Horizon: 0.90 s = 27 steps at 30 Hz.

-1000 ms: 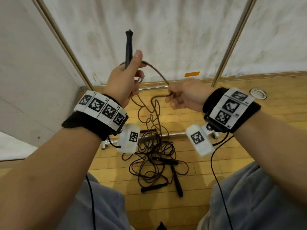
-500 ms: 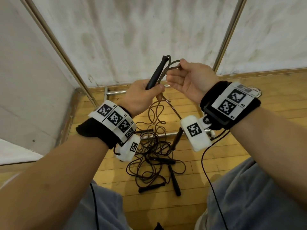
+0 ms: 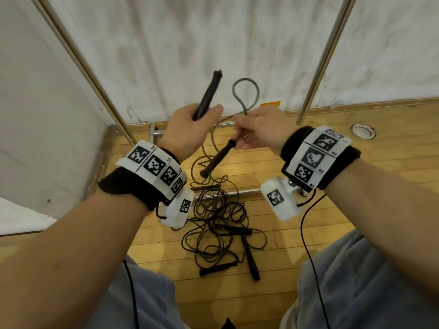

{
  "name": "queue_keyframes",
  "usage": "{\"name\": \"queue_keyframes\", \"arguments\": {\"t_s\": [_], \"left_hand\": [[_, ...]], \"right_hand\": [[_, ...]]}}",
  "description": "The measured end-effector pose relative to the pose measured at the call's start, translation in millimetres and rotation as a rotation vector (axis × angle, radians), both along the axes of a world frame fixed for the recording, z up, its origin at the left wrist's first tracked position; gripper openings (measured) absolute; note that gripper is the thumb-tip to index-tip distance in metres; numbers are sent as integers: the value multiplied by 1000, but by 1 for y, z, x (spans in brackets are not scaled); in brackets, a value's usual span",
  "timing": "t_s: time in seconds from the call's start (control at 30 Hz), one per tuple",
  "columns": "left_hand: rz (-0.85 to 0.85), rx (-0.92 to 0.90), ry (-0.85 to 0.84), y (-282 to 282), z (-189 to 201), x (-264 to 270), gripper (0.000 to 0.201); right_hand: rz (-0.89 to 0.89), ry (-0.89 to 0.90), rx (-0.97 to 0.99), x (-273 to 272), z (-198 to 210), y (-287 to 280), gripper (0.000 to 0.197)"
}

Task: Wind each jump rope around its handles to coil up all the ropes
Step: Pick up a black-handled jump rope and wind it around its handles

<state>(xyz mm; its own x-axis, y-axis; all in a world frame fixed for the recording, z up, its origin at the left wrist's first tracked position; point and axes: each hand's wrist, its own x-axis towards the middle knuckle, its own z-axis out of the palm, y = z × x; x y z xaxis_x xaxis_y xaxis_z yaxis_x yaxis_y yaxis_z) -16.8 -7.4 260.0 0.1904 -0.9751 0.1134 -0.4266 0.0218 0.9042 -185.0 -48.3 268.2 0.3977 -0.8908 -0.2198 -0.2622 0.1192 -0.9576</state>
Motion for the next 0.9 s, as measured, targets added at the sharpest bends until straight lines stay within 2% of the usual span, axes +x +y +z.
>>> {"name": "queue_keyframes", "arguments": {"t_s": [0.07, 0.13, 0.23, 0.33, 0.37, 0.4, 0.5, 0.53, 0.6, 0.73, 0.83, 0.9], "left_hand": [[-114, 16, -141, 5, -2, -1, 34], [-185, 66, -212, 7, -5, -1, 25], [-186, 93, -230, 5, -8, 3, 24], [-221, 119, -209, 5, -8, 4, 14], [-231, 123, -205, 6, -8, 3, 10], [-236, 124, -201, 5, -8, 2, 11], [-221, 107, -224, 3, -11, 3, 15], [-222, 95, -234, 3, -11, 4, 13], [-232, 86, -240, 2, -12, 6, 12], [-230, 83, -253, 1, -13, 8, 17], [-231, 92, -245, 0, -12, 11, 17], [-261, 130, -273, 0, -10, 12, 15]], "right_hand": [[-109, -125, 26, -1, 5, -3, 24], [-164, -213, 69, 0, 9, -5, 25], [-203, -316, 128, 1, 9, -5, 26], [-246, -379, 168, 1, 9, -5, 28], [-261, -341, 149, 0, 9, -6, 31], [-280, -227, 71, -1, 7, -7, 37], [-319, 297, -409, -8, 0, -12, 47], [-330, 363, -544, -8, -1, -12, 42], [-262, 315, -596, -8, -3, -10, 27], [18, 190, -349, -8, -4, -7, 46], [43, 94, -351, -5, -1, -6, 39], [13, 108, -415, -4, 3, -9, 36]]}}
